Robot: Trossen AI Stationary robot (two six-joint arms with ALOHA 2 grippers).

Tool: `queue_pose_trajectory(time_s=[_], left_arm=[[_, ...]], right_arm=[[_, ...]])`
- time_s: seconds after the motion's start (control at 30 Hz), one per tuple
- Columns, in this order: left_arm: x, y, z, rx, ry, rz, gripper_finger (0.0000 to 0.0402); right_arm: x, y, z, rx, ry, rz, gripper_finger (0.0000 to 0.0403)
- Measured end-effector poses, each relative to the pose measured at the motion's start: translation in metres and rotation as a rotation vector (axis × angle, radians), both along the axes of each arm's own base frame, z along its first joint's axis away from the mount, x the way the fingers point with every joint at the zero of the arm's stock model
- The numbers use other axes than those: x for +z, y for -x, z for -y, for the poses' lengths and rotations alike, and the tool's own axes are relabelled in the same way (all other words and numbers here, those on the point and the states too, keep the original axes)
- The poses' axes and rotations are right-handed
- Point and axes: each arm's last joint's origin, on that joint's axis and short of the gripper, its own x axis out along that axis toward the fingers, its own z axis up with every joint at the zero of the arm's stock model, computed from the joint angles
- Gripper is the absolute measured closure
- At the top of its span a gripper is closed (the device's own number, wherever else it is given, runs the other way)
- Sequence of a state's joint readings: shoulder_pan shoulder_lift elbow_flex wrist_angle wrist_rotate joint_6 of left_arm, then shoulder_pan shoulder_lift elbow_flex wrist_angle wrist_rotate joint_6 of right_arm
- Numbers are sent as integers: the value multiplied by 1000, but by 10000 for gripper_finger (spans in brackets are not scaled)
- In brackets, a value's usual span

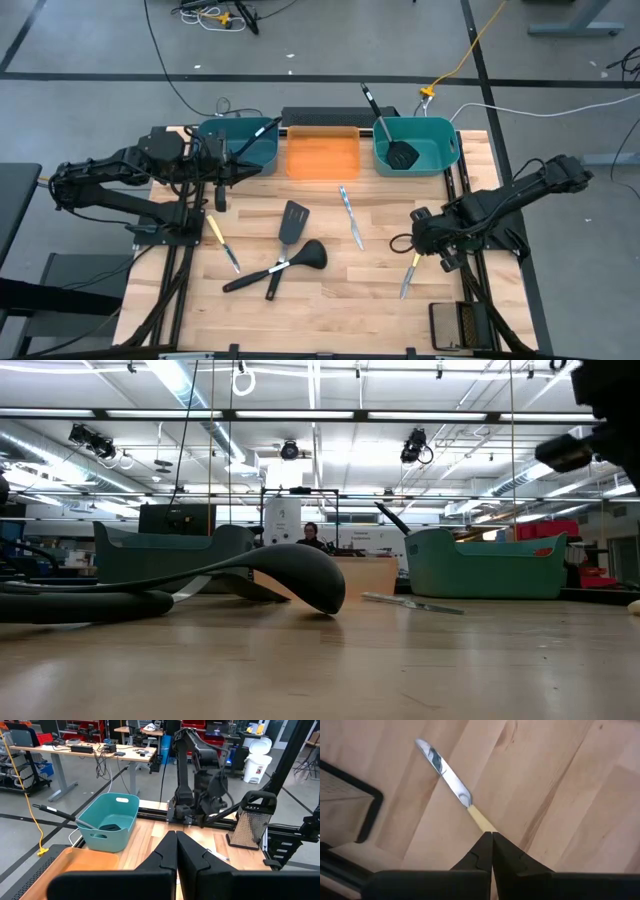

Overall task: Pick & Place Kitchen Items
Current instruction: Put the yellow knife into the orange bin

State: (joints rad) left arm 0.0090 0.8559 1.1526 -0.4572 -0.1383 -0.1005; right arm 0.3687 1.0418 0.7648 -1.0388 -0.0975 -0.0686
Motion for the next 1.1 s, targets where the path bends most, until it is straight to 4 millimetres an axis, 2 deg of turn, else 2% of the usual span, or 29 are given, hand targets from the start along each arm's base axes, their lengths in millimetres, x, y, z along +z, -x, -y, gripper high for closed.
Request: queue_pose_trajectory(time_s=[0.07,0.3,0.53,0.7,0.9,1.1], left_arm=[[0,0,0,0,0,0,400],[0,0,0,0,0,0,400],[0,0,0,0,0,0,400],[0,0,0,0,1,0,400],[0,0,0,0,1,0,400],[0,0,0,1,1,0,400]], right_arm=[[-6,1,0,-5,7,-15,389],[-7,-4,-1,-7,14,-12,369],[-8,-5,-2,-7,18,-22,331],[6,-10,-4,-7,1,23,300],[15,-19,-5,21,90,29,252],[4,-31,-9,114,143,-43,187]])
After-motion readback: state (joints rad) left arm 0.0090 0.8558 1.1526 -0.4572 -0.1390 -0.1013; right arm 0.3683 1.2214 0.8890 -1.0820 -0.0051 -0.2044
